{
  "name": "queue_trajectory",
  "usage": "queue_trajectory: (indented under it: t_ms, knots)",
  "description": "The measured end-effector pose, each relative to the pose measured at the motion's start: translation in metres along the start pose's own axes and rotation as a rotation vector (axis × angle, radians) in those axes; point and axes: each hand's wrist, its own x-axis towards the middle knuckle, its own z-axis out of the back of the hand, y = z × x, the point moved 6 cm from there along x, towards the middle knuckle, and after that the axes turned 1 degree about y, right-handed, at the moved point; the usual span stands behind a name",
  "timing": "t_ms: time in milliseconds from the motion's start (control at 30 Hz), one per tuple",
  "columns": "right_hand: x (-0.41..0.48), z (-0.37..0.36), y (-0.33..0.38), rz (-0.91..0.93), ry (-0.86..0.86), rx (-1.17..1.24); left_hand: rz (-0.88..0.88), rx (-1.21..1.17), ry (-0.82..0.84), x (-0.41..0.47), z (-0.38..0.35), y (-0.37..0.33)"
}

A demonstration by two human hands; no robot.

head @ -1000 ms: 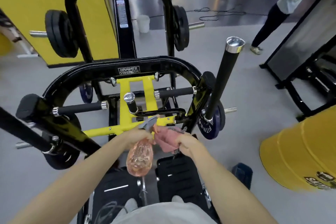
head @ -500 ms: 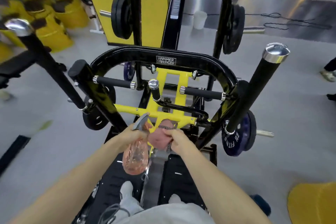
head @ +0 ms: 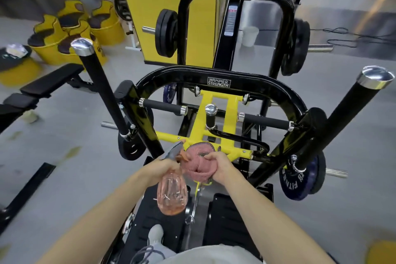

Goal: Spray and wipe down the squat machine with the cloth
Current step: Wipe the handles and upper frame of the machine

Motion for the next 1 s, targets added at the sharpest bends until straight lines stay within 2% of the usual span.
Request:
queue_trajectory:
  t_ms: [167, 300, 400, 500, 567, 667, 833, 1000]
  knots:
    - [0.015, -0.025, -0.008, 0.068, -0.134, -0.066, 0.005, -0.002, -0.105, -0.003, 0.041, -0.010]
    - [0.021, -0.058, -0.018, 0.136, -0.113, -0.073, -0.092, 0.095, -0.008, -0.002, 0.063, -0.019]
    - [0.022, -0.089, -0.026, 0.219, -0.083, -0.029, -0.127, 0.257, 0.073, -0.006, 0.066, -0.023]
    - [0.021, -0.110, -0.029, 0.185, -0.065, 0.112, -0.212, 0.326, 0.179, -0.017, 0.057, -0.031]
    - [0.021, -0.112, -0.028, 0.132, -0.045, 0.114, -0.236, 0.334, 0.229, -0.022, 0.052, -0.032]
    - [0.019, -0.107, -0.027, 0.155, -0.043, 0.055, -0.214, 0.358, 0.306, -0.025, 0.049, -0.028]
    - [0.021, -0.099, -0.024, 0.210, -0.128, 0.139, -0.160, 0.345, 0.287, -0.018, 0.069, -0.019]
    - [0.024, -0.102, -0.020, 0.277, -0.207, 0.202, -0.183, 0.387, 0.231, -0.017, 0.087, -0.023]
